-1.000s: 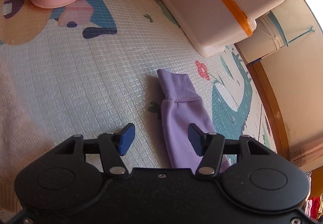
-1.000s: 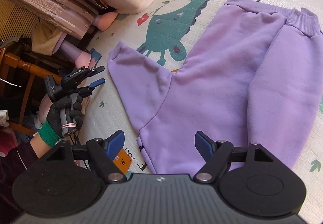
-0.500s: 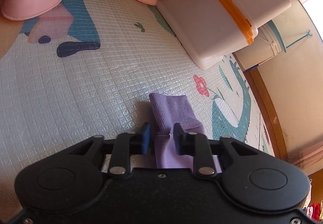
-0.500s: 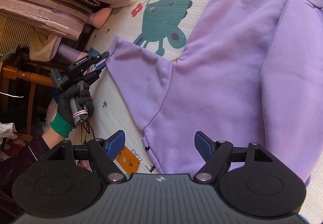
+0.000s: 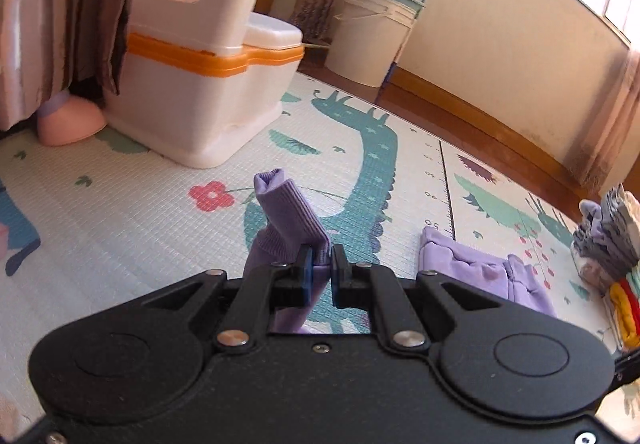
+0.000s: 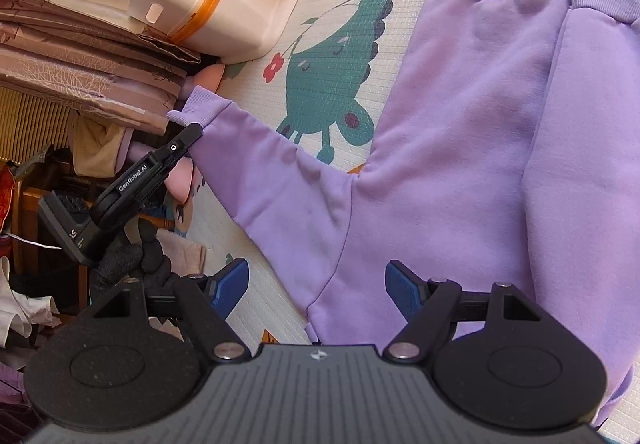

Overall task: Fold clothes
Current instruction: 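Lift the held cuff with the left tool toward the right tool, then close the right tool on the cuff while the left tool releases it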

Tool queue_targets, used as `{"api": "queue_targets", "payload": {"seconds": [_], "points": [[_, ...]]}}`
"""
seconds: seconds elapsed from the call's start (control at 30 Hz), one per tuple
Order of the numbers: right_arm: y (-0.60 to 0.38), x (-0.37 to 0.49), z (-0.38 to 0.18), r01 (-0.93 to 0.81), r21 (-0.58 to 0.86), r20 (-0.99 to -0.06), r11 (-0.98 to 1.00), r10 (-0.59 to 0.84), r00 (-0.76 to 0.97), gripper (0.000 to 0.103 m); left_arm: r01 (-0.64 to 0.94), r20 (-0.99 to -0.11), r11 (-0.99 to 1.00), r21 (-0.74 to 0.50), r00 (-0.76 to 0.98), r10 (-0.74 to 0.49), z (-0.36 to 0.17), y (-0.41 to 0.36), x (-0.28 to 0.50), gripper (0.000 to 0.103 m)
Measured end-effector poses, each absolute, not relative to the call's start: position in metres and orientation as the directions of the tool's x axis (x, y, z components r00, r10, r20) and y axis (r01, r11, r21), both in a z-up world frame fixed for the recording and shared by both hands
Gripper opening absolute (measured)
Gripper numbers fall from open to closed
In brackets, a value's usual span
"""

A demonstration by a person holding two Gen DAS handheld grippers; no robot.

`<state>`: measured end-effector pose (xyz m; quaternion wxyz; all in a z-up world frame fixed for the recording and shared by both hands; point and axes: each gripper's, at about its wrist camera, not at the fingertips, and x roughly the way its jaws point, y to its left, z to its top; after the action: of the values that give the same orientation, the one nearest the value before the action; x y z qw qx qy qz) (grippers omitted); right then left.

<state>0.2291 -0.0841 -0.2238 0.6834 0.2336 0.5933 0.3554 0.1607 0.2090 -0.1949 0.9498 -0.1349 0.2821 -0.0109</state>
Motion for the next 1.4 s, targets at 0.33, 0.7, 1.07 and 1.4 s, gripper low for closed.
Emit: {"api": "queue_targets", "payload": {"seconds": [0.33,0.7,1.07,1.4], "points": [[-0.115,0.246,-0.275,0.007,0.764,-0.642,0.645,0.758,0.113,0.076,0.315,-0.579,0.930,0.189,0.801,-0.153,-0.259,0.051,0.143,0.006],[-0.102,0.242,-0.300,0.029,0.760,-0.648,0.649,0.755,0.103,0.073,0.404,-0.616,0.906,0.129,0.748,-0.246,-0.256,0.077,0.111,0.045],[-0.086,0.239,-0.308,0.172,0.783,-0.622,0.598,0.754,0.212,0.065,0.180,-0.628,0.976,0.119,0.775,-0.066,-0.260,0.138,0.099,0.045],[-0.081,0.208,-0.323,0.313,0.805,-0.588,0.505,0.752,0.297,0.065,0.531,-0.583,0.589,0.608,0.803,-0.122,-0.297,0.071,0.086,0.035]]}}
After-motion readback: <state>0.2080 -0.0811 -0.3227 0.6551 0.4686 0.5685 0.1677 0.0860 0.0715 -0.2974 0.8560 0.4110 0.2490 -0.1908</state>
